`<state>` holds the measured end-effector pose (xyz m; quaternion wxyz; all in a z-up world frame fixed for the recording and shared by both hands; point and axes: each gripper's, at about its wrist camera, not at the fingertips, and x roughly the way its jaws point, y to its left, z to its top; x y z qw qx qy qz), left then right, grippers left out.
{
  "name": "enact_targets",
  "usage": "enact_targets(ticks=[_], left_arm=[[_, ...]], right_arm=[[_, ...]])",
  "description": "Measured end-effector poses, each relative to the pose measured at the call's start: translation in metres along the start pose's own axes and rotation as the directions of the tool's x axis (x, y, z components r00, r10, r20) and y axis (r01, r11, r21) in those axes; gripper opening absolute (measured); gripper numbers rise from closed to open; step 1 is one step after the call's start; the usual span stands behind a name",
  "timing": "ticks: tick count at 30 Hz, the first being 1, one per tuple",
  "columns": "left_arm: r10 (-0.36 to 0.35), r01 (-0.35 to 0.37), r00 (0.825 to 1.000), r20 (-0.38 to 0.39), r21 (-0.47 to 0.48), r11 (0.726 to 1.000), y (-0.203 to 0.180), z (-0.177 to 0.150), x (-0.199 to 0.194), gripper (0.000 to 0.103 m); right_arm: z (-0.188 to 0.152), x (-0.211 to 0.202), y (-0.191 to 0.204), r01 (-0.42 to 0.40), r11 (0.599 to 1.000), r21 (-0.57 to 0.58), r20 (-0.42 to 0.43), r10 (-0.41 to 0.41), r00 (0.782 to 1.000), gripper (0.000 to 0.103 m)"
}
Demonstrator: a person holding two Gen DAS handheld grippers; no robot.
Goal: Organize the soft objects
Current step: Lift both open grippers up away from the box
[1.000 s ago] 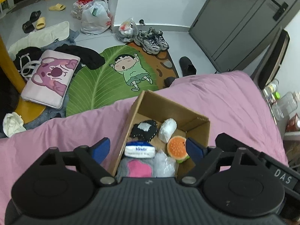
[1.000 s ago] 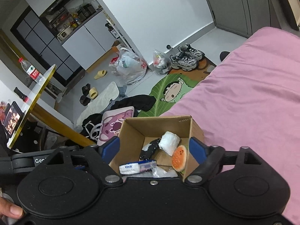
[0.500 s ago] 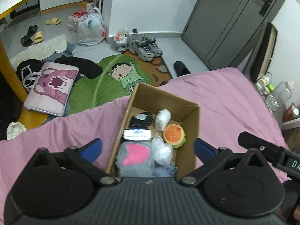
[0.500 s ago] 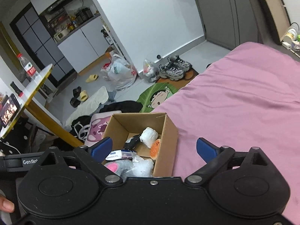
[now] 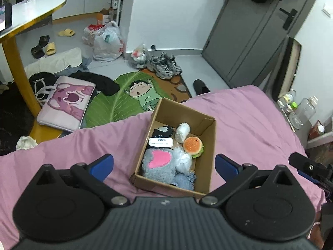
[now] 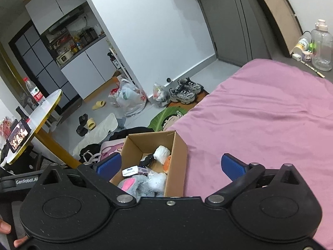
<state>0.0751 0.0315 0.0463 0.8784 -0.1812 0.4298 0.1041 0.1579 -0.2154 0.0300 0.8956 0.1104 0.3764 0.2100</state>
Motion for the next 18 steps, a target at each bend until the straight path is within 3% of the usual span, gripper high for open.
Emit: enact_targets(ticks=[9,15,18], left_arm=[[-0.051,0.050,0.998,0.033,0.024,0.998,0.001,-0.016,-0.041,0.103],[-0.068,0.065,0.996,0.056,0.051,0.997,0.004,-0.023,-0.066,0.103],[-0.068,0.065,0.996,0.065,0.055,0.996,0.005,-0.026,-0.074,0.103]], right_arm=[[-0.007,-0.036,0.008,0.029,0.999,-0.018,0.010,-0.028,1.000,0.103],[-0.016,-0.064,0.016,-0.010,0.999,-0.032,0.000,0.010,1.000,0.103],[-0.019,-0.077,0.017,0.021,0.999,-0.029,0.016,-0.021,1.000,0.103]])
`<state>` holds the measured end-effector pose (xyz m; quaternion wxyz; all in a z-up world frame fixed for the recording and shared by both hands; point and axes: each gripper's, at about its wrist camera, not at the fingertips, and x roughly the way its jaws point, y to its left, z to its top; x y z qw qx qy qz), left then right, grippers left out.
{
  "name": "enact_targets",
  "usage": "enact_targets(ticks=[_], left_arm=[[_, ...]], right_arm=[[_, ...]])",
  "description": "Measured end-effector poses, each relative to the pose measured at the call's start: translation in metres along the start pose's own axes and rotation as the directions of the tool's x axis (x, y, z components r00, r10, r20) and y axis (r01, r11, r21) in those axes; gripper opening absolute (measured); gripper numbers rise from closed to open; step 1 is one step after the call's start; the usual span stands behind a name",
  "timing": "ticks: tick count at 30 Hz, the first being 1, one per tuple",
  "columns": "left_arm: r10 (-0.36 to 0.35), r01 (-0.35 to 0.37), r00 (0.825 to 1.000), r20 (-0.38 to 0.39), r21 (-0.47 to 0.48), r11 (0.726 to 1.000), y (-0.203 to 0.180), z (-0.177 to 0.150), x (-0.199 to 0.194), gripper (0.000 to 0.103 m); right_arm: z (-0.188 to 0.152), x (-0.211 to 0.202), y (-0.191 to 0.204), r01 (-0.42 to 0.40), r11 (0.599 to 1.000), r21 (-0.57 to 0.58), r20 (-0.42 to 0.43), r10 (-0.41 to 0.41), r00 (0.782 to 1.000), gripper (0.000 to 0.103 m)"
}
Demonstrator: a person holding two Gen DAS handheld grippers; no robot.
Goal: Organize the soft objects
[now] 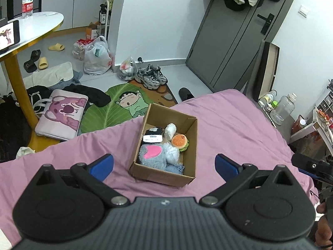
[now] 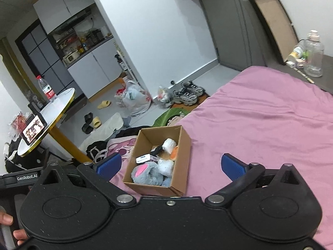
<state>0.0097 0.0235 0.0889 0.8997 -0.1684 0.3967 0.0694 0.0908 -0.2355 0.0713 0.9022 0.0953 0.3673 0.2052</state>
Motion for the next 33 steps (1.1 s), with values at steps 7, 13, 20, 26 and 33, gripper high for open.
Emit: enact_targets(ticks=[7,13,20,26,33], left_arm=[[-0.026,0.026,1.000,0.005,0.048,0.999,-0.007,-0.013,-0.016,0.103],[-0.035,0.034,0.999,0.003,0.083,0.996,-0.014,-0.023,-0.023,0.103],[-0.029,0.028,1.000,0.009,0.121,0.992,-0.016,-0.034,-0.028,0.103],[-0.027,0.025,1.000,0.012,0.134,0.991,-0.015,-0.040,-0.029,0.103],[-0.033,0.030,0.999,0.017,0.154,0.988,-0.017,-0.046,-0.030,0.103]], right_arm=[[-0.016,-0.027,-0.006,0.018,1.000,0.011,-0.002,-0.018,1.000,0.103],[-0.034,-0.034,-0.010,0.060,0.998,-0.008,-0.022,-0.061,0.998,0.103],[-0.047,-0.043,-0.015,0.031,0.999,0.020,-0.007,-0.031,1.000,0.103],[-0.050,-0.046,-0.005,0.037,0.999,-0.020,0.013,-0.036,0.999,0.103],[-0.049,-0.042,0.005,0.029,0.998,-0.047,-0.001,-0.029,1.000,0.103]])
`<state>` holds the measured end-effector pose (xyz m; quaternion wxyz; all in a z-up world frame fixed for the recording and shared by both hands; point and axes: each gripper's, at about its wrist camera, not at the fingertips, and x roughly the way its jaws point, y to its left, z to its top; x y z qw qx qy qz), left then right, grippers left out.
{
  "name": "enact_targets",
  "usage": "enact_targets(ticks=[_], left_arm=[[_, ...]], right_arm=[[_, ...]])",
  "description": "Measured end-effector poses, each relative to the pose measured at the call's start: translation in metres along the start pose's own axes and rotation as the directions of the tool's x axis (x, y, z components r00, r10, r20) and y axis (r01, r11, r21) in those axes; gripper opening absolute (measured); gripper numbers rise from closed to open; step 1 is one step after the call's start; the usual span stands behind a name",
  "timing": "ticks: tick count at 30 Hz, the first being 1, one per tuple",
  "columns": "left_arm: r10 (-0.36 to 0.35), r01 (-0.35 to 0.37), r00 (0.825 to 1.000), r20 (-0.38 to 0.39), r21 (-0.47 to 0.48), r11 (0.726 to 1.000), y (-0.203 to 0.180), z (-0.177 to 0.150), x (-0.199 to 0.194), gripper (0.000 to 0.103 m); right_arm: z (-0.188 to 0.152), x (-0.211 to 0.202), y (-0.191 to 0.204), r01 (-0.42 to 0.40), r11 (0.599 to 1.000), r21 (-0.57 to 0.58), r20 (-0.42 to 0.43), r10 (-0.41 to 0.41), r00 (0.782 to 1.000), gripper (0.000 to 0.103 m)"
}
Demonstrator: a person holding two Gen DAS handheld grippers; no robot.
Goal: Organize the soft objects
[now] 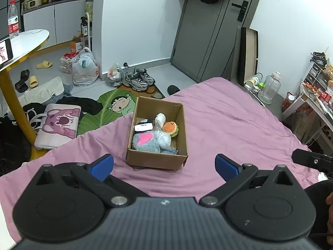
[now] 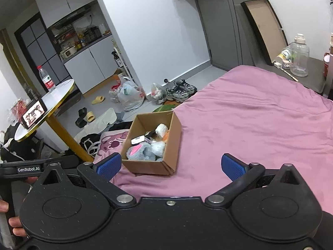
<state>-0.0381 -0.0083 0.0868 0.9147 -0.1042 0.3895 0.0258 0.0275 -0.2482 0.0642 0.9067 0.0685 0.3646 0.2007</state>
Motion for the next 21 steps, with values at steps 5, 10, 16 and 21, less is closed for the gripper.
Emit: enact_targets(ticks=[5,10,16,21], left_arm=[[0.000,0.000,1.000,0.000,0.003,1.000,0.0000,-0.0001,0.0009,0.103],[0.001,-0.001,1.000,-0.005,-0.006,1.000,0.0029,0.0002,0.0015,0.103],[0.002,-0.002,1.000,-0.001,-0.014,1.000,0.0076,0.0005,0.0005,0.103],[0.003,-0.003,1.000,-0.003,-0.004,1.000,0.0065,-0.0007,0.0007,0.103]], right_arm=[[-0.0002,0.0024,0.0038,-0.006,1.000,-0.003,-0.012,0.006,1.000,0.103],[-0.0005,0.0040,0.0095,-0.008,0.999,-0.035,-0.019,0.007,1.000,0.103],[-0.0014,0.0013,0.0101,-0.019,0.999,-0.026,-0.020,0.019,1.000,0.103],[-0.0010,0.0015,0.0105,-0.017,1.000,-0.025,-0.020,0.016,1.000,0.103]])
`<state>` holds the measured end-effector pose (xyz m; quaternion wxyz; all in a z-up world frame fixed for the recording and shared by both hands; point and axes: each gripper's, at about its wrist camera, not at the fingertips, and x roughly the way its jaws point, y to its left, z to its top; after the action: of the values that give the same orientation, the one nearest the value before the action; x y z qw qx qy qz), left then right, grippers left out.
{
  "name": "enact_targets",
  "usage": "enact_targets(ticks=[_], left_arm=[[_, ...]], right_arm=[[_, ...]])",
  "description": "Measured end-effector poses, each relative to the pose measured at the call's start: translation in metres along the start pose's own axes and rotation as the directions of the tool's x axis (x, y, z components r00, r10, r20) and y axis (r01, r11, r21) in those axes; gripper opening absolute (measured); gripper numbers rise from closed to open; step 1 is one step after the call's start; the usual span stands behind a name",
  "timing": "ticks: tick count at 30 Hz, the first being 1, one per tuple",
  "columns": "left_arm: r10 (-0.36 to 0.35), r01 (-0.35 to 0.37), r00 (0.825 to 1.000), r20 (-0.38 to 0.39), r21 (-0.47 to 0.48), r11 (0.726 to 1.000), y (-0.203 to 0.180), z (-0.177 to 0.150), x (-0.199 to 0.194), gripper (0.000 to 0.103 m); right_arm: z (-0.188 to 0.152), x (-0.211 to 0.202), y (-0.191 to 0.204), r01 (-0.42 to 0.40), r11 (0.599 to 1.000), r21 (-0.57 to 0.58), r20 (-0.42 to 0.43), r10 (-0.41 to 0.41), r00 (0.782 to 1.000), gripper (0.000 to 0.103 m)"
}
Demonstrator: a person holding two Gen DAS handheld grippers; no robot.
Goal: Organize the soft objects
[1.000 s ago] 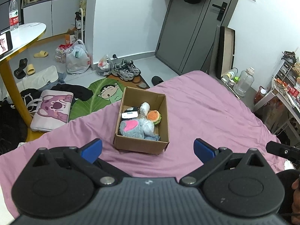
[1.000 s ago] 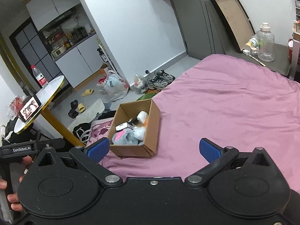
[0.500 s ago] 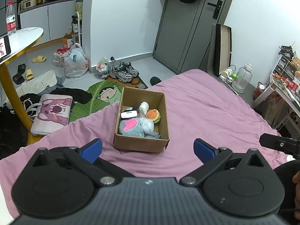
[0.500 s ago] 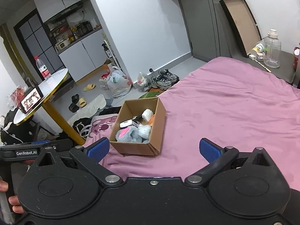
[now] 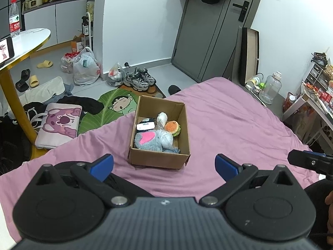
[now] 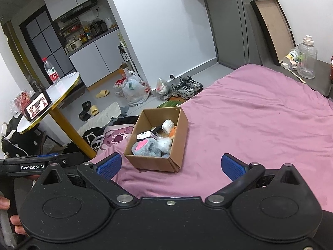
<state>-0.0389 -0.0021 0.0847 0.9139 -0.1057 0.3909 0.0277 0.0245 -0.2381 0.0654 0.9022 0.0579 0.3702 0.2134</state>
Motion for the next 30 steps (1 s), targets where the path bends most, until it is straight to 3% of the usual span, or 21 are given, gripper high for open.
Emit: enact_targets(ticks=[30], left_arm=[[0.005,-0.005,1.000,-0.007,-0.003,1.000,0.0017,-0.0028,0.0027,0.103]], right_arm=[[0.0027,-0.0039,0.0023,-0.008,1.000,-0.005,-0.004,0.008,1.000,0.103]])
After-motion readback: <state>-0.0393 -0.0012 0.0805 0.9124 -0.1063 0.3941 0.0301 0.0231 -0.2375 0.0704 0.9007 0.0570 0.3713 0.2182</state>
